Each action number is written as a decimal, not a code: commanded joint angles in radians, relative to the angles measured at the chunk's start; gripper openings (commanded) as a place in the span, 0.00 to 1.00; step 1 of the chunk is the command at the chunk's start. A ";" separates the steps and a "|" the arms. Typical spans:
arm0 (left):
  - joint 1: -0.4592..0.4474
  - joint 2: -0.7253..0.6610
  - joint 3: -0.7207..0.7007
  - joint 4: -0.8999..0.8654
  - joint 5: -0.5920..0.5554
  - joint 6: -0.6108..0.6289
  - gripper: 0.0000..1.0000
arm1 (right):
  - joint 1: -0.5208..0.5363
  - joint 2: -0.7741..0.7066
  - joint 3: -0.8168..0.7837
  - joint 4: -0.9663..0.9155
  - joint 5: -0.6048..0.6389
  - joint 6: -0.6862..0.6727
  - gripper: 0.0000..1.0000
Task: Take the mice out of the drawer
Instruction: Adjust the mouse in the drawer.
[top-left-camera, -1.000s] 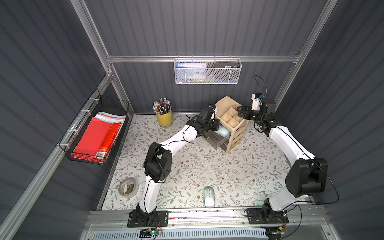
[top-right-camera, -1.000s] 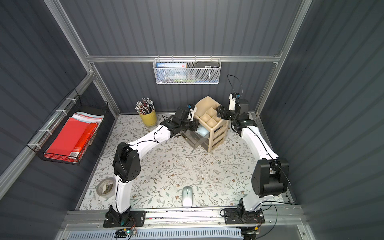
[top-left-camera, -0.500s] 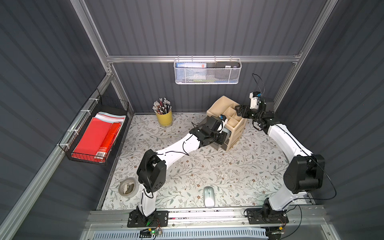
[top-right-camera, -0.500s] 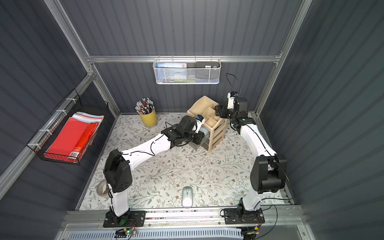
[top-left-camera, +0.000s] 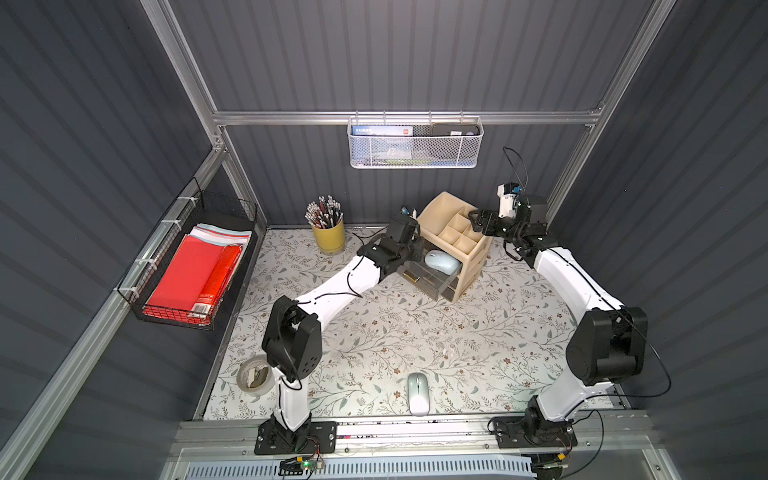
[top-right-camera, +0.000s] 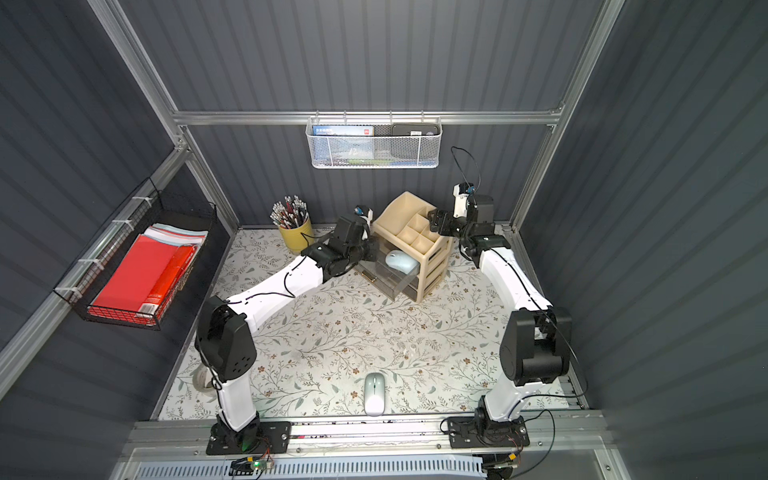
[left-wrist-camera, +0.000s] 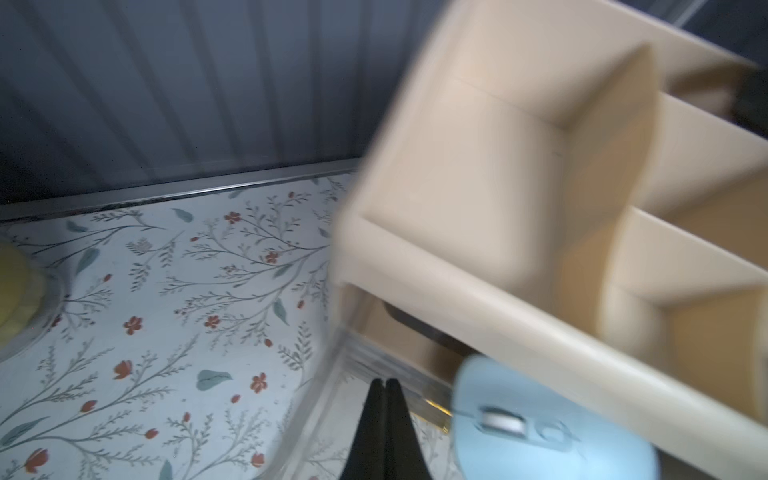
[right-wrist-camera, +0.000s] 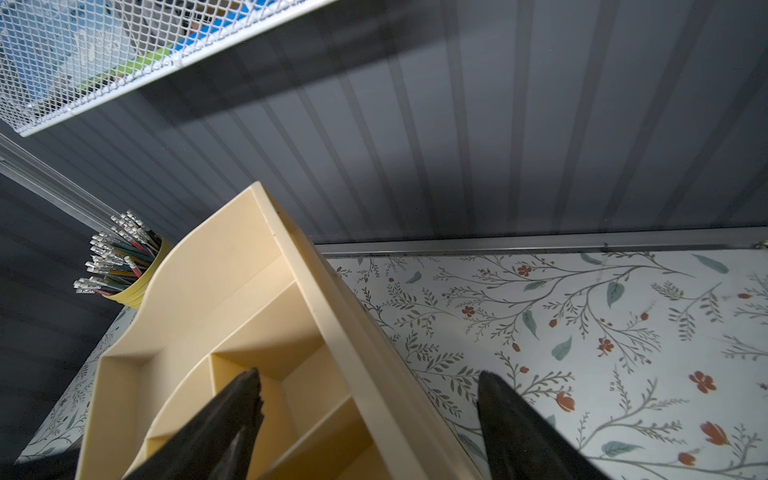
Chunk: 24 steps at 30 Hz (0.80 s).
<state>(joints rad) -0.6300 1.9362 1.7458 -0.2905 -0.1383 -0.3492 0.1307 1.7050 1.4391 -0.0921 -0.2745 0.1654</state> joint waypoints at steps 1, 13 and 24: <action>0.016 0.109 0.105 -0.039 0.058 -0.024 0.00 | 0.000 0.143 -0.140 -0.435 0.080 -0.097 0.85; 0.027 0.344 0.367 -0.210 0.386 -0.157 0.00 | 0.001 0.139 -0.146 -0.426 0.064 -0.098 0.84; -0.079 0.310 0.304 -0.320 0.433 0.081 0.00 | 0.001 0.152 -0.129 -0.431 0.061 -0.106 0.84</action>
<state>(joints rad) -0.6079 2.2589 2.1395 -0.4736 0.2176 -0.3576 0.1238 1.7069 1.4277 -0.0566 -0.2657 0.1638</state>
